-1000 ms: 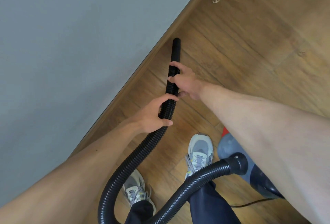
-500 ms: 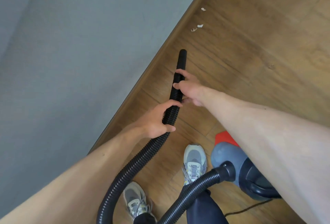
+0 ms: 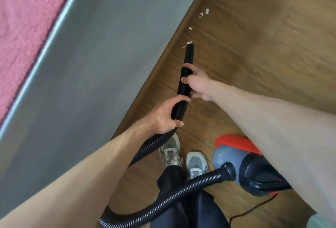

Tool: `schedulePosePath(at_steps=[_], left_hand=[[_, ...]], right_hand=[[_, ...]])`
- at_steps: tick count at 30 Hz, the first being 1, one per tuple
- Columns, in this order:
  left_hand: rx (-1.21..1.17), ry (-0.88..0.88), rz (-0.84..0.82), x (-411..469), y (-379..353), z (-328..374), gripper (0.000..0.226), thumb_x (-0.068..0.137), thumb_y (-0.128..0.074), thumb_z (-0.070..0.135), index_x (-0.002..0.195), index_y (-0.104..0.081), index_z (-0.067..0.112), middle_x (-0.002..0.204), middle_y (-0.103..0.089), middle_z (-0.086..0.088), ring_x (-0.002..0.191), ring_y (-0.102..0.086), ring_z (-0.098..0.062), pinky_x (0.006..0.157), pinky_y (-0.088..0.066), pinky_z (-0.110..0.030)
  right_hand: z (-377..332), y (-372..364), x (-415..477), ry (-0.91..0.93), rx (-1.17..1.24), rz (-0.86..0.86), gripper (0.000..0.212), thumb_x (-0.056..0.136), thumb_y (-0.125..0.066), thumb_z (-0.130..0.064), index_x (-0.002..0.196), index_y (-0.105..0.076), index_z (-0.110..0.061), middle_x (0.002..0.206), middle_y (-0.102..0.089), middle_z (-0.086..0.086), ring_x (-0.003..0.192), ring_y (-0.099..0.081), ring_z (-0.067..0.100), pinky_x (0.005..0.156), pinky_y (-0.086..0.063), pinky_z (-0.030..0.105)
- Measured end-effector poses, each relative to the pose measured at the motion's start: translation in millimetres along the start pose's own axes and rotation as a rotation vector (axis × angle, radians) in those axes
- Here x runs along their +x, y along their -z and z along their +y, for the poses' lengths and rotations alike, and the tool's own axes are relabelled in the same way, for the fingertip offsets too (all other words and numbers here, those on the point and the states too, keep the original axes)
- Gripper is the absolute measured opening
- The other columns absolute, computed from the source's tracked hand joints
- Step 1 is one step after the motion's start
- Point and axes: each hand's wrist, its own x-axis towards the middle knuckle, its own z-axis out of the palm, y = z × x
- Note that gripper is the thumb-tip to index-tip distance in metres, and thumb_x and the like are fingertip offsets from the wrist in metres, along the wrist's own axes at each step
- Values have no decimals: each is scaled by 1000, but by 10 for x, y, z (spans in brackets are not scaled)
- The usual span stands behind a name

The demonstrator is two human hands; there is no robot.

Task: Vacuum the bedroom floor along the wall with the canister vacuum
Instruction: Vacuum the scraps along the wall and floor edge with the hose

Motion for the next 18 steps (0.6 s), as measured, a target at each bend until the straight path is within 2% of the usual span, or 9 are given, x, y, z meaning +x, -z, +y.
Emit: schedulePosePath(at_steps=[4, 9, 11, 14, 18], left_hand=[[19, -13, -29, 1, 68, -4, 66, 85, -76, 8, 134, -47, 41, 120, -58, 6, 104, -56, -11, 72, -39, -9], [16, -17, -61, -51, 186, -93, 67, 86, -74, 9, 137, -45, 41, 126, -55, 9, 111, -54, -9, 89, -38, -21], [-8, -20, -62, -73, 239, -150, 67, 87, -73, 9, 138, -45, 41, 129, -55, 9, 113, -53, -9, 90, -37, -20], [-9, -21, -44, -100, 297, -224, 67, 87, -73, 9, 138, -45, 42, 130, -55, 8, 113, -53, -9, 87, -39, -19], [2, -47, -25, -105, 316, -302, 67, 86, -73, 8, 137, -46, 42, 127, -57, 8, 111, -55, -9, 86, -42, -14]], right_hand=[[-19, -16, -11, -4, 2, 23, 59, 98, -51, -2, 145, -43, -37, 126, -57, 7, 96, -65, 25, 63, -58, 39], [-55, -126, 22, -9, -7, 43, 58, 98, -51, -2, 144, -44, -37, 122, -58, 6, 86, -64, 19, 67, -60, 42], [-78, -208, 52, -9, -25, 48, 58, 98, -52, -2, 144, -44, -37, 120, -59, 7, 87, -65, 20, 68, -61, 44], [-114, -327, 81, -11, -24, 41, 59, 98, -51, -2, 145, -43, -37, 121, -60, 9, 88, -65, 23, 60, -59, 40], [-122, -389, 104, -9, -35, 43, 59, 98, -50, 0, 145, -43, -35, 118, -55, 5, 83, -61, 19, 70, -61, 45]])
